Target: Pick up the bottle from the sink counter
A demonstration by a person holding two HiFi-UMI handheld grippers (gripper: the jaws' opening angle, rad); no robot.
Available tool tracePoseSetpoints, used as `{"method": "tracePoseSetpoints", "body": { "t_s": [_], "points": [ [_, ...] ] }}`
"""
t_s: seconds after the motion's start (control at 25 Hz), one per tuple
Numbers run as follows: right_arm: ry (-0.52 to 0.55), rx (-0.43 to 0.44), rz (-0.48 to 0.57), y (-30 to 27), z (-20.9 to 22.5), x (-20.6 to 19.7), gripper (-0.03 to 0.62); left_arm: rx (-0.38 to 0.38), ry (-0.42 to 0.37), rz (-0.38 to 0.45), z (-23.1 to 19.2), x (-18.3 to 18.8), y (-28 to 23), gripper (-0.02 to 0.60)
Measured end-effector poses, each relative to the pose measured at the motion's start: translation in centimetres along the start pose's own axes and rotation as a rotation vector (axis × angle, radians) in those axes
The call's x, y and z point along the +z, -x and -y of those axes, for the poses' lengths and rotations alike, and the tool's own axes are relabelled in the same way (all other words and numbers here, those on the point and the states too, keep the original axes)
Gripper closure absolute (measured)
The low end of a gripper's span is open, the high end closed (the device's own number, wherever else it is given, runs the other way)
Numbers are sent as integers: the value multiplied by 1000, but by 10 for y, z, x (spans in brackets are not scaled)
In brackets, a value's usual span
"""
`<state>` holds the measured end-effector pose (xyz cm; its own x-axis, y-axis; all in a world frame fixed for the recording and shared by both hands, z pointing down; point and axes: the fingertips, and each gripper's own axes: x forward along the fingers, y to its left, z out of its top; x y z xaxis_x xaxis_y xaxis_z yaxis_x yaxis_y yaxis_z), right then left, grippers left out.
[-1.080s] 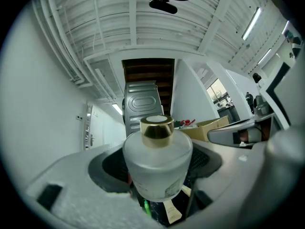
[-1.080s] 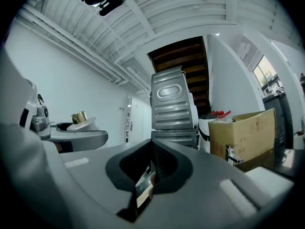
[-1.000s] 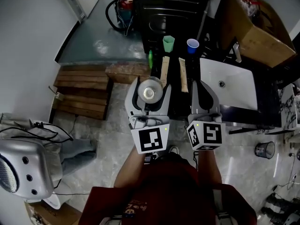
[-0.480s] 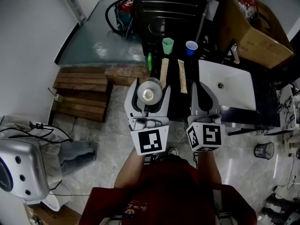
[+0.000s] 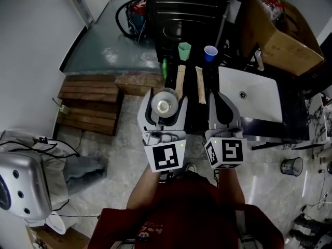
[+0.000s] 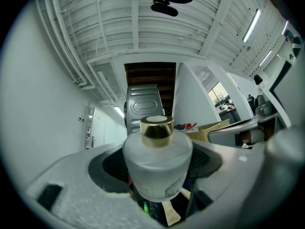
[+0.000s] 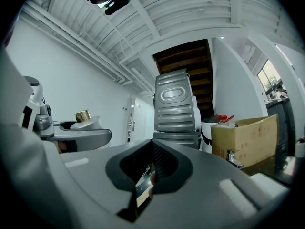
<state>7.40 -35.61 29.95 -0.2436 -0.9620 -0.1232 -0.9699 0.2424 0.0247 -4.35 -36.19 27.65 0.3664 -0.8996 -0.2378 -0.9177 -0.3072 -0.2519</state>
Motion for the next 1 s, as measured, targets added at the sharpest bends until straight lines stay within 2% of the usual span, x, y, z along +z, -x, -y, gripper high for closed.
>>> {"method": "tracePoseSetpoints", "body": {
  "t_s": [0.44, 0.56, 0.72, 0.88, 1.0],
  "points": [
    [8, 2, -9, -3, 4, -2, 592, -5, 30, 0, 5, -2, -6, 244],
    [11, 11, -11, -5, 3, -3, 592, 5, 61, 3, 4, -3, -8, 244],
    [21, 25, -12, -5, 1, -2, 592, 0, 40, 1, 4, -1, -8, 244],
    [21, 29, -12, -5, -1, -2, 592, 21, 95, 12, 3, -1, -7, 244],
    [22, 32, -13, -5, -2, -2, 592, 7, 52, 7, 3, 0, -7, 245]
  ]
}}
